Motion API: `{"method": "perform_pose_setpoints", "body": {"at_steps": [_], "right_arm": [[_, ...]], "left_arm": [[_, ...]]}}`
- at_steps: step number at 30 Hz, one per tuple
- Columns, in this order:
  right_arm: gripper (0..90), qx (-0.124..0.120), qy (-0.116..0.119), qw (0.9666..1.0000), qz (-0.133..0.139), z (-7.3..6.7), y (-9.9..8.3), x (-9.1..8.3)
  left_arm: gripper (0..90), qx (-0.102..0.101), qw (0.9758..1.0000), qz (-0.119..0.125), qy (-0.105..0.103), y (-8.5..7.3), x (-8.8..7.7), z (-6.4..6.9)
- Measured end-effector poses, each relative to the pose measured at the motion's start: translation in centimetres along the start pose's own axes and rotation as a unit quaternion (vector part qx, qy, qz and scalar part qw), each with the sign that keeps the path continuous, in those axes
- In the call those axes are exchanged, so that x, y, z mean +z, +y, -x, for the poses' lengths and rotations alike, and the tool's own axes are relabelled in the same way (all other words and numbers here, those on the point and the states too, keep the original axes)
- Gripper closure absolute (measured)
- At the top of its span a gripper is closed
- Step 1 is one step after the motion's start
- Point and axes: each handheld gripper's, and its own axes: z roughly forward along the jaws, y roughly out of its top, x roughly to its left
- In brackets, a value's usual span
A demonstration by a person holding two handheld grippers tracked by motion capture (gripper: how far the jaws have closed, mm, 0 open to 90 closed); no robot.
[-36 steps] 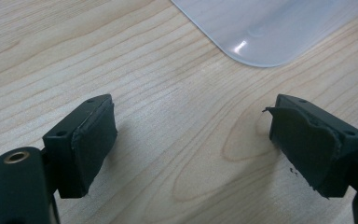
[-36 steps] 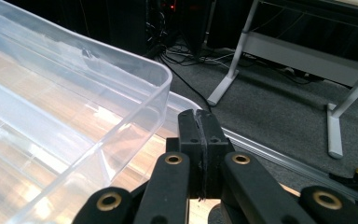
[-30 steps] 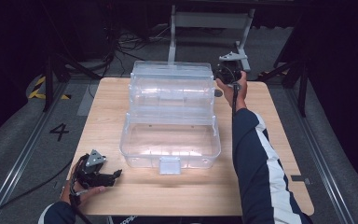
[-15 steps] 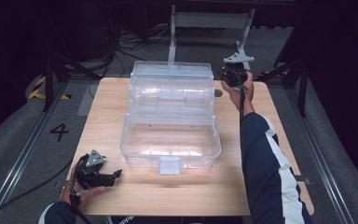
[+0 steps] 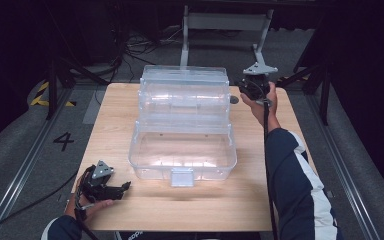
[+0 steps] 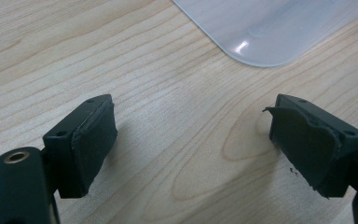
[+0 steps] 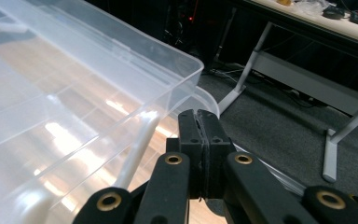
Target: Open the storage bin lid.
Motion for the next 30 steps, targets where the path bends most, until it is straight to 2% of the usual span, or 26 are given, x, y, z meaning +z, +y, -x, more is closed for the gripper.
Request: {"method": "perform_pose_setpoints", "body": {"at_steps": [4,9,24,30], "right_arm": [[89.1,-0.013,0.004,0.9999,-0.003,-0.4,-0.2,-0.6],[88.1,-0.016,0.009,0.9998,-0.001,-0.5,-0.4,-1.4],[86.5,-0.043,0.027,0.9987,-0.004,-1.7,-1.6,-4.2],[85.6,-0.038,0.035,0.9987,0.001,-1.7,-2.1,-5.3]], "left_arm": [[15.1,0.0,1.0,0.0,-0.001,0.0,0.0,0.0],[15.2,0.0,1.0,0.0,-0.001,0.0,0.0,0.0],[15.1,0.0,1.0,0.0,0.001,0.0,0.0,0.0],[15.1,-0.001,1.0,-0.001,0.002,0.0,0.0,0.0]]}}
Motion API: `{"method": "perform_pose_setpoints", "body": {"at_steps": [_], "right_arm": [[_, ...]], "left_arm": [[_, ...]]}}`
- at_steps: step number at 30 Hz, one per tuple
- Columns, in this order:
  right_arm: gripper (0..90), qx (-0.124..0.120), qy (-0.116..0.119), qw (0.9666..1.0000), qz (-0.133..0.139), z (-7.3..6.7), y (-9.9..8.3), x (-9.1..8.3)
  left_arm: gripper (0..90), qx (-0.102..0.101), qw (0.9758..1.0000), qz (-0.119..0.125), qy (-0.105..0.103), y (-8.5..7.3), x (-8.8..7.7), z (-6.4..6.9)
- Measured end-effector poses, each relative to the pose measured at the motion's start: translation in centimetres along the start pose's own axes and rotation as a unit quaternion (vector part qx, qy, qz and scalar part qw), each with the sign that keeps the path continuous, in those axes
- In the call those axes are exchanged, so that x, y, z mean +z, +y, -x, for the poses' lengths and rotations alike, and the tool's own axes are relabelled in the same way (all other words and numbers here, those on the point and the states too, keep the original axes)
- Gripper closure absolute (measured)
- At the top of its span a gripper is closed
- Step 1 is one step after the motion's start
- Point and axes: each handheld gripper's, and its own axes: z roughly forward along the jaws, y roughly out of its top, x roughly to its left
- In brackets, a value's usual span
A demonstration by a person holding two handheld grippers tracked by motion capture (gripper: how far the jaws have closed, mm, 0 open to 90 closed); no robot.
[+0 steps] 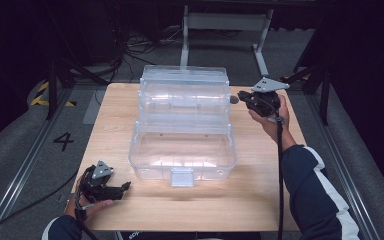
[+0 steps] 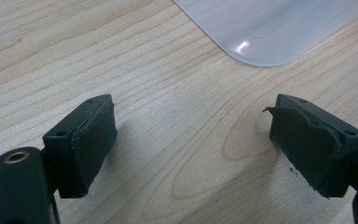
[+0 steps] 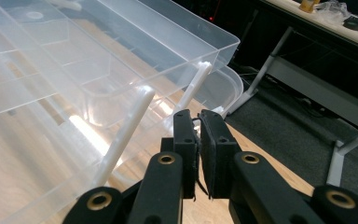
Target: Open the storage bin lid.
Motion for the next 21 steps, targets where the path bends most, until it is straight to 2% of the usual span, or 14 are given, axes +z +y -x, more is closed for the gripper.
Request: {"method": "perform_pose_setpoints", "body": {"at_steps": [8,21], "right_arm": [[84.0,-0.004,0.006,1.0,-0.002,-0.3,-1.0,-1.1],[80.1,-0.03,0.019,0.9993,-0.013,-1.2,-2.6,-3.7]], "left_arm": [[15.1,0.001,1.0,0.0,0.001,0.0,0.0,0.0],[15.1,0.001,1.0,0.0,0.001,0.0,0.0,0.0]]}}
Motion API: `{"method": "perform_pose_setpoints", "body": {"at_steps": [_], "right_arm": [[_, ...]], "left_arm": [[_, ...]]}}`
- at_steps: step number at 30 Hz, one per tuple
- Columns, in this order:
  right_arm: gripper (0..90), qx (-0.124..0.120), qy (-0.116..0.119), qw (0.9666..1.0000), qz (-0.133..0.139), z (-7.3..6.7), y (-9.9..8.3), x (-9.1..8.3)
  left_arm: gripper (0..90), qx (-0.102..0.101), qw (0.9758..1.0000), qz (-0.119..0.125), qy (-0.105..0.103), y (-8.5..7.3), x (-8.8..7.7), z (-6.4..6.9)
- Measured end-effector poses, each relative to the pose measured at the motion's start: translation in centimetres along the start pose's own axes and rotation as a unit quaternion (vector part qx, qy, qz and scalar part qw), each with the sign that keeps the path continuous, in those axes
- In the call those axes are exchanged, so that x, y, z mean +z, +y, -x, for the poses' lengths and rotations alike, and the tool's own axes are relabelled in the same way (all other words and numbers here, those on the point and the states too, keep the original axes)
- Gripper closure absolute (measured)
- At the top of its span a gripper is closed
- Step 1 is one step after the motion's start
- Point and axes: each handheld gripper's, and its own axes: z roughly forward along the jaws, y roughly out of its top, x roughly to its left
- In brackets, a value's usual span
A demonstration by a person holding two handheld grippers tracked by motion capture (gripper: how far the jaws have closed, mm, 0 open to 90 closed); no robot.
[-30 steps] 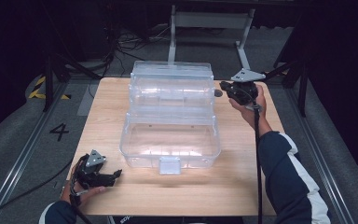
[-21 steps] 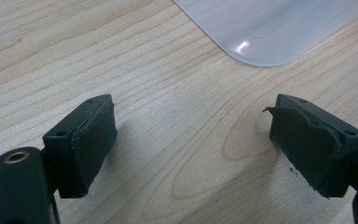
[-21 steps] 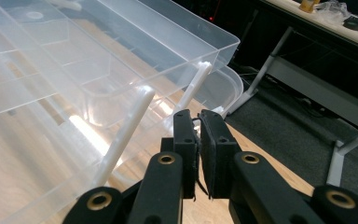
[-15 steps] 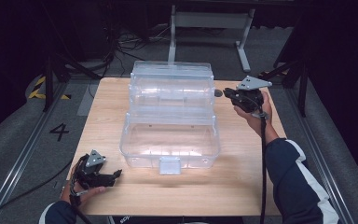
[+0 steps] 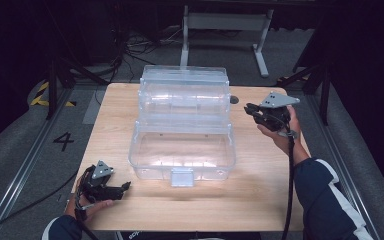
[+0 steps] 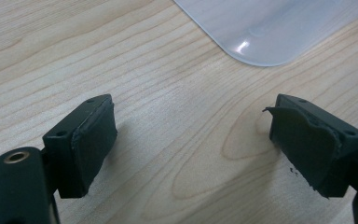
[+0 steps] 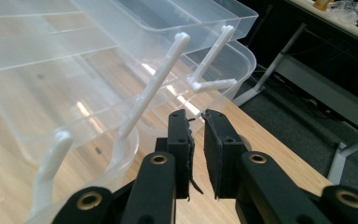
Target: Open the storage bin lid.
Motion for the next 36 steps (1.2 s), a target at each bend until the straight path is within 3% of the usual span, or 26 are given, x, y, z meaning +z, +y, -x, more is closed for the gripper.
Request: {"method": "perform_pose_setpoints", "body": {"at_steps": [13,26,36], "right_arm": [[77.1,-0.014,0.018,0.9997,-0.009,-1.1,-1.9,-1.9],[72.2,-0.019,0.035,0.9988,-0.028,-2.6,-4.3,-2.5],[65.3,-0.017,0.03,0.9986,-0.04,-3.3,-6.2,-3.2]], "left_arm": [[15.1,0.0,1.0,0.0,0.0,0.0,0.0,0.0],[15.1,-0.001,1.0,0.0,0.0,0.0,0.0,0.0],[15.0,0.0,1.0,0.001,-0.003,0.0,0.1,0.0]]}}
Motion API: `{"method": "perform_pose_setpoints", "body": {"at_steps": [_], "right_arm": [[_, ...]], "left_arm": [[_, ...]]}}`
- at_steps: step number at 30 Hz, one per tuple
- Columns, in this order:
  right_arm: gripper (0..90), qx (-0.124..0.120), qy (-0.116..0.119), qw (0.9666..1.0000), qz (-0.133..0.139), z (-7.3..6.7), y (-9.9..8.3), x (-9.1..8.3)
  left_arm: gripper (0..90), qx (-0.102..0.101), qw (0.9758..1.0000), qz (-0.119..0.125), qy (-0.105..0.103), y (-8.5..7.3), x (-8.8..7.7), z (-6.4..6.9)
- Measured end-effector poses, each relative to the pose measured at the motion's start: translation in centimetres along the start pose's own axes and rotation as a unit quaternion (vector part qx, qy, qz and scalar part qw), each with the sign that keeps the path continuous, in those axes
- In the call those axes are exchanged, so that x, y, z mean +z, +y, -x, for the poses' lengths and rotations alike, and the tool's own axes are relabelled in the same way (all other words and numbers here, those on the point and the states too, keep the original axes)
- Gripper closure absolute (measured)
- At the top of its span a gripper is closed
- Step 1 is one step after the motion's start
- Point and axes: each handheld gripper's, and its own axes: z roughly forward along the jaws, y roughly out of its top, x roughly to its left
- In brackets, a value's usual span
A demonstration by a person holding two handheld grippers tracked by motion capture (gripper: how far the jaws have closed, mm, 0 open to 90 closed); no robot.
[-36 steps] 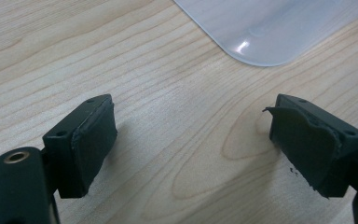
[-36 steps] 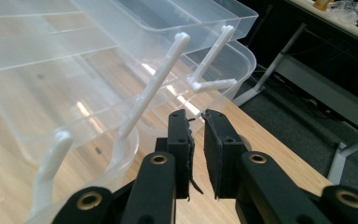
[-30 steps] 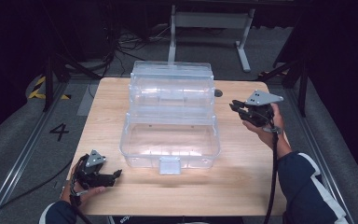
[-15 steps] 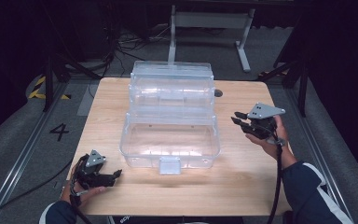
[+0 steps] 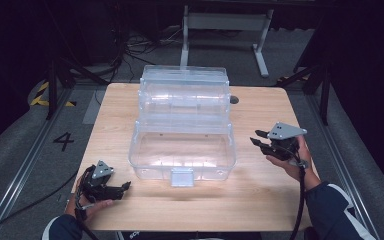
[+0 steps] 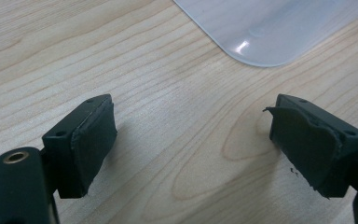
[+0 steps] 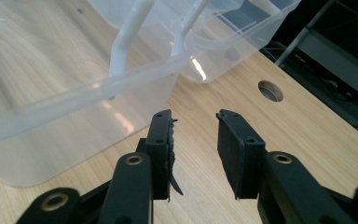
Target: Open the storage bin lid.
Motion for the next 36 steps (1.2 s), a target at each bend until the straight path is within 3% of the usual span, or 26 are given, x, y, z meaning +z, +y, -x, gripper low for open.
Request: {"method": "perform_pose_setpoints", "body": {"at_steps": [10,24,26,31,36], "right_arm": [[56.5,0.011,-0.004,0.9999,-0.009,-0.6,-2.1,-0.5],[42.6,0.053,-0.027,0.998,-0.019,-1.2,-6.5,-1.8],[39.6,0.066,-0.039,0.9967,-0.026,-1.3,-7.2,-2.0],[32.4,0.09,-0.044,0.9944,-0.034,-1.6,-9.0,-2.5],[27.8,0.126,-0.035,0.9901,-0.051,-1.7,-10.7,-2.9]], "left_arm": [[14.8,0.007,1.0,0.0,0.001,0.1,0.1,-0.1],[14.7,0.009,1.0,-0.001,0.0,0.1,0.1,-0.1],[14.7,0.009,1.0,-0.002,-0.002,0.1,0.1,-0.1],[14.2,0.006,1.0,-0.003,-0.004,0.2,0.1,-0.1],[13.2,0.014,0.9999,-0.007,-0.008,0.4,0.3,-0.2]]}}
